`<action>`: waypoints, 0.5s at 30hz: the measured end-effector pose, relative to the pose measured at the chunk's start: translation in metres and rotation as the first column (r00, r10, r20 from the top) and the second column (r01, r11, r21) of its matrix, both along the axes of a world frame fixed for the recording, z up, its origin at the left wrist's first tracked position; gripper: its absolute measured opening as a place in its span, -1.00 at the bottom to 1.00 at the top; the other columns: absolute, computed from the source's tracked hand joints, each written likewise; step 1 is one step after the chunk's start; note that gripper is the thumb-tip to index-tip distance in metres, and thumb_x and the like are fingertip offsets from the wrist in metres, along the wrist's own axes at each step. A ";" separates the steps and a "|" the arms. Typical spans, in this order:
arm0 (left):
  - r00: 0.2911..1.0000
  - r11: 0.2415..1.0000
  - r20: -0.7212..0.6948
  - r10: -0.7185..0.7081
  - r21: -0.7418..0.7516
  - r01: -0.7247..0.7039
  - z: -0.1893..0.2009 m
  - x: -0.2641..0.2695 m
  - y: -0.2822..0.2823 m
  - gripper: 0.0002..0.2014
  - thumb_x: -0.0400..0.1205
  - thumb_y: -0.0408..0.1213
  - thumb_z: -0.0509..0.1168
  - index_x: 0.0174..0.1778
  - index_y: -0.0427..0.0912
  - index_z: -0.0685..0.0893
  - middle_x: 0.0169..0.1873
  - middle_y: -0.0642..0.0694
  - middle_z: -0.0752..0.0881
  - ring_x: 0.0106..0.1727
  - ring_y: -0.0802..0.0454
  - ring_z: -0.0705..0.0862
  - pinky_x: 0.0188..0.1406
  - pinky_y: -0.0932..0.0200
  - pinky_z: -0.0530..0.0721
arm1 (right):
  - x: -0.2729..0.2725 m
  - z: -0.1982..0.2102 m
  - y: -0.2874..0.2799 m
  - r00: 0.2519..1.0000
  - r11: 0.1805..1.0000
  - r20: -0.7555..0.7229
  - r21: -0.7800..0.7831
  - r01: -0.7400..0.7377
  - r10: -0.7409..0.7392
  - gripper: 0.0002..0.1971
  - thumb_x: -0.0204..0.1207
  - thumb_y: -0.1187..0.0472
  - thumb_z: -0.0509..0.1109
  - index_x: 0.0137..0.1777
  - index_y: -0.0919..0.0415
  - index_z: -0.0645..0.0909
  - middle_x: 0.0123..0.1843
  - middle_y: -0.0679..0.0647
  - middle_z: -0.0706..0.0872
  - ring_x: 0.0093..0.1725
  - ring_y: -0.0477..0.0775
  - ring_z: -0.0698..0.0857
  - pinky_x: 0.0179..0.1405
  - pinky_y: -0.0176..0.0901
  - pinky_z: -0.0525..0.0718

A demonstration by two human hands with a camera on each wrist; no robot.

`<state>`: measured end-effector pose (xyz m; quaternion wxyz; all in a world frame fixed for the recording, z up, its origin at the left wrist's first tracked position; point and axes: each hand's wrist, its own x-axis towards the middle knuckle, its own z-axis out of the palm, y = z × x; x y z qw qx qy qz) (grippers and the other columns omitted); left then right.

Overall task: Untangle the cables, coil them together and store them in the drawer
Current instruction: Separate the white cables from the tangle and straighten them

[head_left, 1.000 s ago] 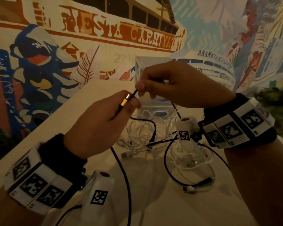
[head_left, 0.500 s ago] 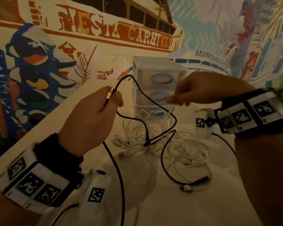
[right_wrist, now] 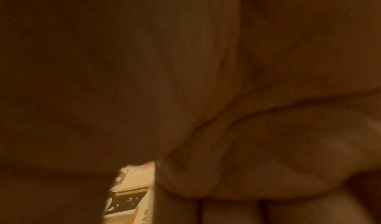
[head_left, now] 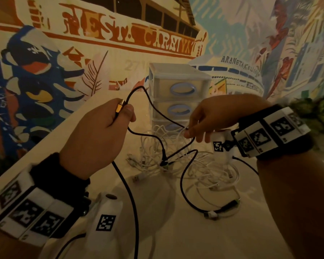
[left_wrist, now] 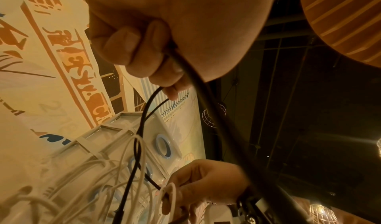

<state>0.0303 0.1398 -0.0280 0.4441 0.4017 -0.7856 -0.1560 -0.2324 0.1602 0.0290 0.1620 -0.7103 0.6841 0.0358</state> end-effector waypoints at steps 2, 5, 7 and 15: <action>1.000 1.000 -0.001 0.003 0.019 -0.003 0.001 0.001 0.000 -0.71 0.77 -0.05 0.08 -0.14 0.00 0.64 -0.59 0.11 0.51 -0.49 0.23 0.48 -0.39 0.11 0.37 | 0.002 -0.002 -0.003 1.000 0.999 0.029 -0.037 -0.006 0.007 -0.66 0.53 -0.25 0.46 -0.04 0.01 0.83 -0.16 -0.22 0.88 -0.13 -0.17 0.85 0.10 -0.06 0.81; 1.000 1.000 -0.019 0.006 0.024 -0.005 0.000 0.001 -0.001 -0.75 0.77 -0.05 0.09 -0.03 0.05 0.68 -0.60 0.17 0.53 -0.52 0.22 0.47 -0.40 0.12 0.36 | -0.001 0.004 -0.001 0.995 0.992 0.101 -0.123 0.009 0.003 -0.76 0.64 -0.07 0.44 0.01 0.07 0.81 -0.20 -0.18 0.88 -0.20 -0.23 0.85 -0.14 -0.22 0.74; 0.998 1.000 -0.059 0.002 0.023 -0.001 -0.001 0.001 -0.003 -0.73 0.77 -0.03 0.09 0.10 0.02 0.68 -0.59 0.04 0.46 -0.53 0.15 0.43 -0.38 0.10 0.39 | -0.004 0.009 0.001 0.990 0.978 0.140 -0.207 0.028 0.002 -0.82 0.68 0.03 0.41 0.03 0.05 0.81 -0.24 -0.17 0.87 -0.24 -0.21 0.84 -0.22 -0.26 0.70; 0.992 0.997 -0.115 0.045 -0.061 -0.052 0.003 0.007 -0.006 -0.68 0.79 0.00 0.03 0.37 0.05 0.55 -0.37 -0.06 0.57 -0.33 0.08 0.58 -0.20 0.03 0.55 | 0.013 0.007 -0.005 0.993 0.914 0.117 -0.401 0.067 -0.021 -0.70 0.66 -0.07 0.35 0.02 0.08 0.85 -0.14 0.08 0.78 -0.23 -0.01 0.66 -0.23 -0.10 0.59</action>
